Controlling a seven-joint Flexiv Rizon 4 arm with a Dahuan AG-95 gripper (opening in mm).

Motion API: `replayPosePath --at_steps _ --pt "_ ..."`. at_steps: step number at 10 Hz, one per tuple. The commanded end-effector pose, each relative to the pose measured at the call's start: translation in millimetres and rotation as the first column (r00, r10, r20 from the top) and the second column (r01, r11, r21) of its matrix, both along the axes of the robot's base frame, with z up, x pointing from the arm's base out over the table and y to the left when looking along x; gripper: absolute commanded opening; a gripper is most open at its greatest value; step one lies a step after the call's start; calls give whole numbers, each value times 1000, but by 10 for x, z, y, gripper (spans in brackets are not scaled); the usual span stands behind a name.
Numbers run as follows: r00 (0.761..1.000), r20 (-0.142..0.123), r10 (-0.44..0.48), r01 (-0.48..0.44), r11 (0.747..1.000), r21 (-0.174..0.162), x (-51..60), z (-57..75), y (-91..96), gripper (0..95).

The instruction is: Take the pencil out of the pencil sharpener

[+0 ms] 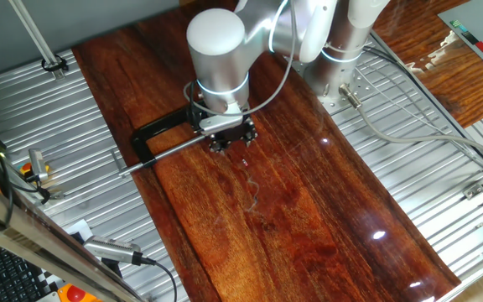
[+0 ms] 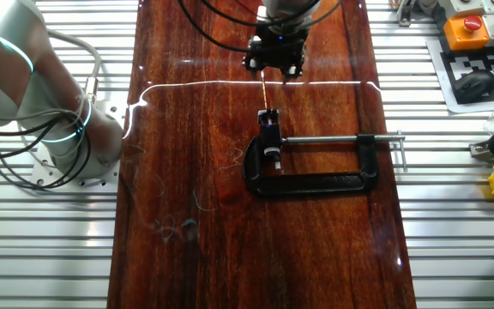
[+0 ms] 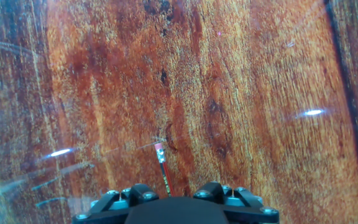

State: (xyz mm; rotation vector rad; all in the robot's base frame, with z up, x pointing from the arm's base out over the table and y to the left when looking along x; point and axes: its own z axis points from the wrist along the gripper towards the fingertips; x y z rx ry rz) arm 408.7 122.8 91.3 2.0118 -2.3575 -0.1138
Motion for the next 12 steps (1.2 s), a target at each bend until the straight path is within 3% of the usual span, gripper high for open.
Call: replayPosePath --at_steps 1,4,10,11,12 --pt "999 1 42 -42 999 5 7 -19 2 570" --pt "995 0 102 -102 995 19 -7 -79 -22 570" --pt "988 4 154 -154 988 24 -148 -267 -63 570" --pt "986 5 164 -164 986 27 -169 -286 -63 380" --pt "986 6 169 -169 985 27 -182 -295 -63 380"
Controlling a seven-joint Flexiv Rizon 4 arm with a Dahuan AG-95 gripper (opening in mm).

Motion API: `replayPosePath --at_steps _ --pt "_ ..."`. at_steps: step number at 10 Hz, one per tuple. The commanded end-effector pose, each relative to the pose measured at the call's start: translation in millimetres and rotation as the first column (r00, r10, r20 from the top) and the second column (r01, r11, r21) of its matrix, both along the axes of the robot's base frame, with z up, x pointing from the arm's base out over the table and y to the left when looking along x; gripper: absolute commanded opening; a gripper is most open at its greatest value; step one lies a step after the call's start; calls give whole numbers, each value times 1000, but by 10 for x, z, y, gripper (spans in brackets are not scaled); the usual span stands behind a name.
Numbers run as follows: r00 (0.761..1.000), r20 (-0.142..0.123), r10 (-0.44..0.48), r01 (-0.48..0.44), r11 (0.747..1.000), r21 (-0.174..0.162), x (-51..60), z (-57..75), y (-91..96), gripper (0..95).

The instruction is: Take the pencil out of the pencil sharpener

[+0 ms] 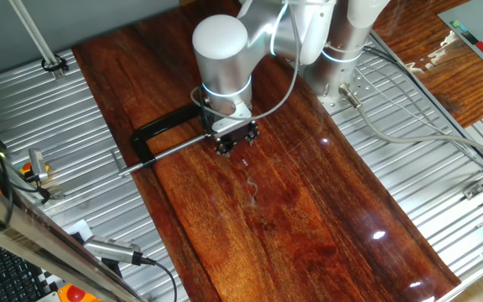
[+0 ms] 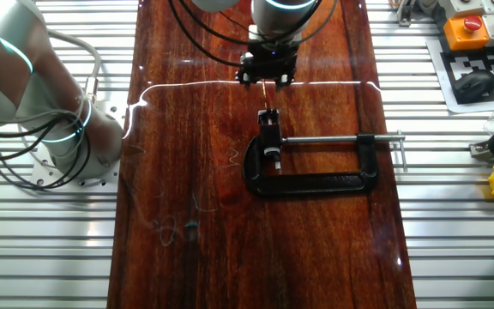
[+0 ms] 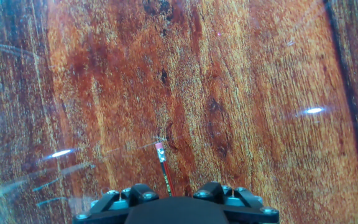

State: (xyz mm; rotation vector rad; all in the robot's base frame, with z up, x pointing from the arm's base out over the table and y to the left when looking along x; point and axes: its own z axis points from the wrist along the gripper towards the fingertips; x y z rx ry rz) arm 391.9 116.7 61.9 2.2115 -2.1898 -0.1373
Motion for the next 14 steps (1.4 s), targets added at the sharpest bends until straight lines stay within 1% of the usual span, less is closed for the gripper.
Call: replayPosePath --at_steps 1,7,9,13,14 --pt "1000 1 9 -9 1000 1 -36 -15 0 380" --pt "1000 4 15 -15 1000 -1 -22 -94 83 380" --pt "1000 9 4 -4 1000 0 -19 -101 93 0" --pt "1000 13 -15 15 1000 0 -4 -120 140 0" --pt "999 36 0 0 1000 0 21 -121 165 0"
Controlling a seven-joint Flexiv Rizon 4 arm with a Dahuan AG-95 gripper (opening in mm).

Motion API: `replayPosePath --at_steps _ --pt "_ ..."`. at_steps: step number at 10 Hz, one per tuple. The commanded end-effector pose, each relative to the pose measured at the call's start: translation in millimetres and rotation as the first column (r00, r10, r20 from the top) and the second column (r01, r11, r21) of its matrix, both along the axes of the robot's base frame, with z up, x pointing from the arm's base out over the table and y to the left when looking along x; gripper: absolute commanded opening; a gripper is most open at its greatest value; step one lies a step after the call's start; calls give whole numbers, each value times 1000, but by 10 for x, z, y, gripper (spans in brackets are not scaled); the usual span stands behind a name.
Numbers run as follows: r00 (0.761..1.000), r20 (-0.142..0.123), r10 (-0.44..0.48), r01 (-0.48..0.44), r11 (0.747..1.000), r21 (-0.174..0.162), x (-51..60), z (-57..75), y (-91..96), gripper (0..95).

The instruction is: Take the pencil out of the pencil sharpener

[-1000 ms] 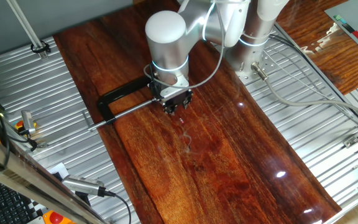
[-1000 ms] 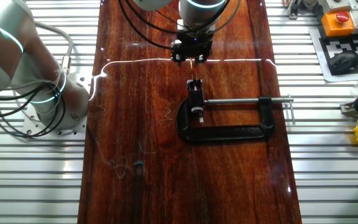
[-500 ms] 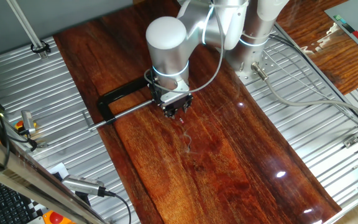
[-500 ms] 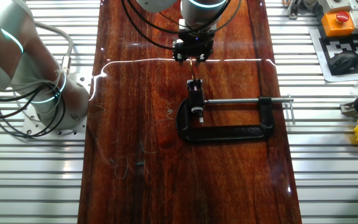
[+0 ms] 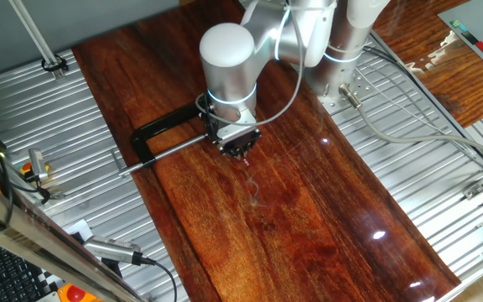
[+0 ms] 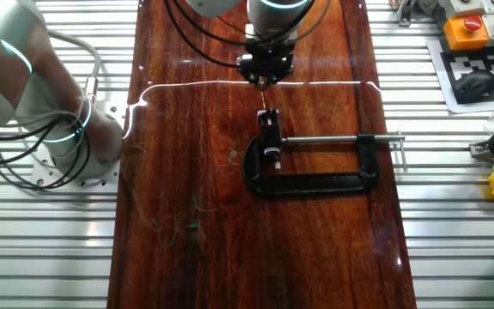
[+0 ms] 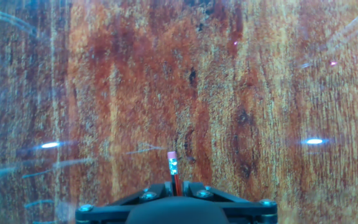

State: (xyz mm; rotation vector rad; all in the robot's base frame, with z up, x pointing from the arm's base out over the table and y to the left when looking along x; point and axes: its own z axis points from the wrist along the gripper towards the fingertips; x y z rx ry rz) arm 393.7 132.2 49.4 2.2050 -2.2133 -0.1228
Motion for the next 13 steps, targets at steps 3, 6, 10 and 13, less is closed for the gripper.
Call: replayPosePath --at_steps 3,6,10,13 --pt "1000 19 -3 3 1000 3 48 1 98 0" --pt "1000 18 -25 25 1000 7 62 0 235 0" --pt "998 14 -67 66 998 15 86 3 483 0" --pt "997 3 -83 83 996 33 155 30 639 0"
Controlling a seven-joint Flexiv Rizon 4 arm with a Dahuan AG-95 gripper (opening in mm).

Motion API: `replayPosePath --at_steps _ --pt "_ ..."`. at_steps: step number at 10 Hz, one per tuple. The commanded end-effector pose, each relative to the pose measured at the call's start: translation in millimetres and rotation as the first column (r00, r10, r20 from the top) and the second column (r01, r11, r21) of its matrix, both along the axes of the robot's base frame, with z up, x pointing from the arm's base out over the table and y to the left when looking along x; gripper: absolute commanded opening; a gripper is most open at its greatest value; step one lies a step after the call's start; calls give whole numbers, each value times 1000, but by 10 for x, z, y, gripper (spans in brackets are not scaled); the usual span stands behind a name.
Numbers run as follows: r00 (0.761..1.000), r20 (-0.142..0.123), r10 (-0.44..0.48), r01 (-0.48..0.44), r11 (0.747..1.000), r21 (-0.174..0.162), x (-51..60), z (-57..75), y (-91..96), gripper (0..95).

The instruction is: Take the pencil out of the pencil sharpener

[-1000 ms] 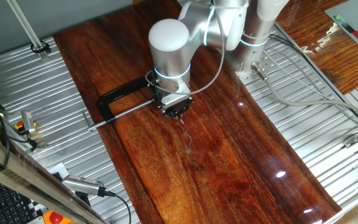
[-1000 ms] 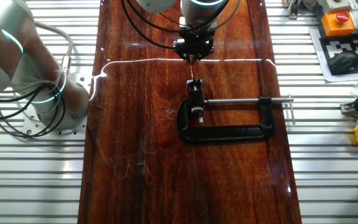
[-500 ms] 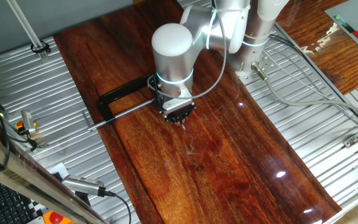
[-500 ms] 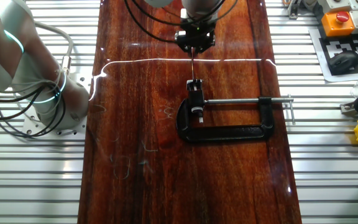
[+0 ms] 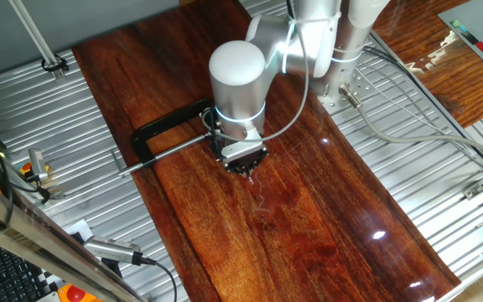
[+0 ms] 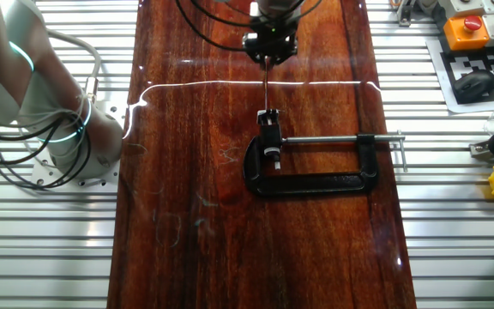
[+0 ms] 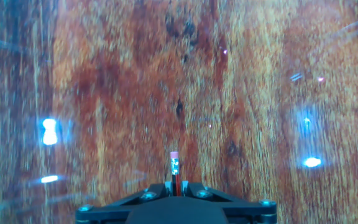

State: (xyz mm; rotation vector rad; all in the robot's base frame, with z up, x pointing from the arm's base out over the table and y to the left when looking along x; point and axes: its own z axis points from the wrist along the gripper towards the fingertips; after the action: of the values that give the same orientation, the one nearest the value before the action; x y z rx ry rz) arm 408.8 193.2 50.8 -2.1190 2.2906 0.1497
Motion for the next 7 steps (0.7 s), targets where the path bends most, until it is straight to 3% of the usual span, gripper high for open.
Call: replayPosePath --at_steps 1,7 --pt "1000 -6 -24 24 1000 2 5 23 81 0" --pt "995 -14 -97 97 995 -1 108 68 298 0"
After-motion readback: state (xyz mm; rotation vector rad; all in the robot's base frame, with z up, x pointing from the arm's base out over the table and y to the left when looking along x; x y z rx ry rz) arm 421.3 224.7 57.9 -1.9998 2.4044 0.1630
